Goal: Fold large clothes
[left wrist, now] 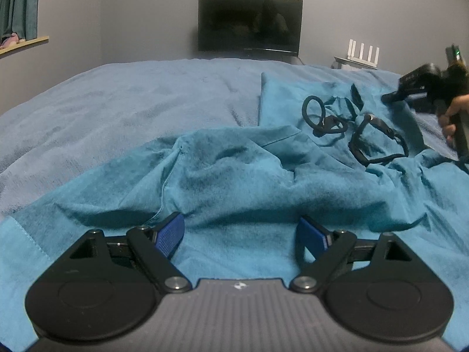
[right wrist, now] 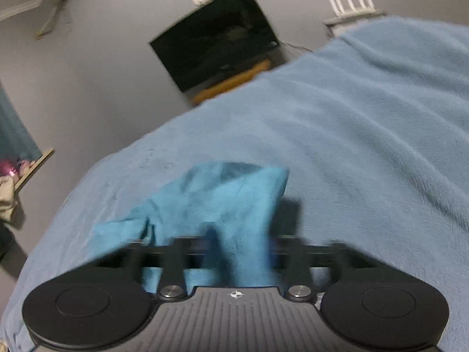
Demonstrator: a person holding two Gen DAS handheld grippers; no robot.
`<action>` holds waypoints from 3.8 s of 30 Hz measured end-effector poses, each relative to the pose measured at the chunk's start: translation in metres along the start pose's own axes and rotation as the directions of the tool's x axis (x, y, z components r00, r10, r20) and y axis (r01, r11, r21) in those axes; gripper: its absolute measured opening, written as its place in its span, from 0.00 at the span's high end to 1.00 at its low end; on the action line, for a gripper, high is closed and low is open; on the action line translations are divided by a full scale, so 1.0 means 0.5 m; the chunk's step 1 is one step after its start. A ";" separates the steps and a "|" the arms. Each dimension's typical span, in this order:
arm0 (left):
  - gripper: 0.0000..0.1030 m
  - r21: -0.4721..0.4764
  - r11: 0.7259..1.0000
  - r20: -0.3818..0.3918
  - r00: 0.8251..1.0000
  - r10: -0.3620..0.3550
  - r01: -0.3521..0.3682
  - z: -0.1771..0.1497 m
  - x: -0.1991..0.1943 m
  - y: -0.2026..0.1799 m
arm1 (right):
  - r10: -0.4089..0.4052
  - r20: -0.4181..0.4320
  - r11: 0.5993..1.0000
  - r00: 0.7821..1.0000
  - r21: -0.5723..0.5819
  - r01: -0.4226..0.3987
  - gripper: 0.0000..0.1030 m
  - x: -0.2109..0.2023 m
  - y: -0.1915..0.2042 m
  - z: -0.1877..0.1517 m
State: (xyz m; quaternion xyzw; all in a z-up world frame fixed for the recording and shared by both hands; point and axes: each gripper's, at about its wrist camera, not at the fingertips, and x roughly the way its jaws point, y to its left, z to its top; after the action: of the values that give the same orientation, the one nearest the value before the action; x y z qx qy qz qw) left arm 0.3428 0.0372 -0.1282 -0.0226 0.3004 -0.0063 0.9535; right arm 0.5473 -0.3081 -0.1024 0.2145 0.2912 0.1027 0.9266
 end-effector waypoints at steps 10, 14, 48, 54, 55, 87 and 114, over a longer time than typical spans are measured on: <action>0.16 -0.018 1.000 0.004 1.000 -0.013 0.014 -0.002 -0.005 0.007 | 0.266 0.169 0.945 0.949 -0.242 -0.222 0.98 -0.255 0.097 -0.031; 0.16 -0.022 1.000 0.001 1.000 -0.015 0.015 -0.003 -0.009 0.010 | 0.330 0.165 0.894 0.930 -0.372 -0.251 0.98 -0.404 0.140 -0.108; 0.16 -0.205 0.971 0.091 0.990 -0.106 0.123 -0.009 -0.246 0.117 | 0.192 -0.204 0.974 0.960 0.160 -0.161 0.63 -0.544 0.058 -0.394; 0.16 -0.198 0.971 0.060 0.990 -0.126 0.136 -0.010 -0.221 0.119 | 0.063 -0.128 0.992 0.990 -0.096 -0.076 0.96 -0.551 0.112 -0.351; 0.16 -0.199 0.970 0.057 0.990 -0.130 0.139 -0.010 -0.217 0.118 | 0.003 -0.097 0.989 0.995 -0.147 -0.018 0.96 -0.553 0.118 -0.342; 0.10 0.150 0.964 -0.032 0.976 -0.217 0.219 -0.023 -0.159 -0.027 | -0.150 0.025 0.879 0.988 -0.454 0.145 0.25 -0.525 0.193 -0.427; 0.10 -0.173 0.918 -0.353 0.848 -0.396 0.357 0.027 0.001 0.330 | -0.140 -0.204 0.975 0.969 0.142 0.171 0.16 -0.565 -0.196 -0.353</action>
State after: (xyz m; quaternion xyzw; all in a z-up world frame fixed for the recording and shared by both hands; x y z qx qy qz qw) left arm 0.3507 0.2023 -0.1254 -0.1278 0.4693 -0.1822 0.8545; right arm 0.2219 -0.4244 -0.1377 0.2531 0.4026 0.0263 0.8793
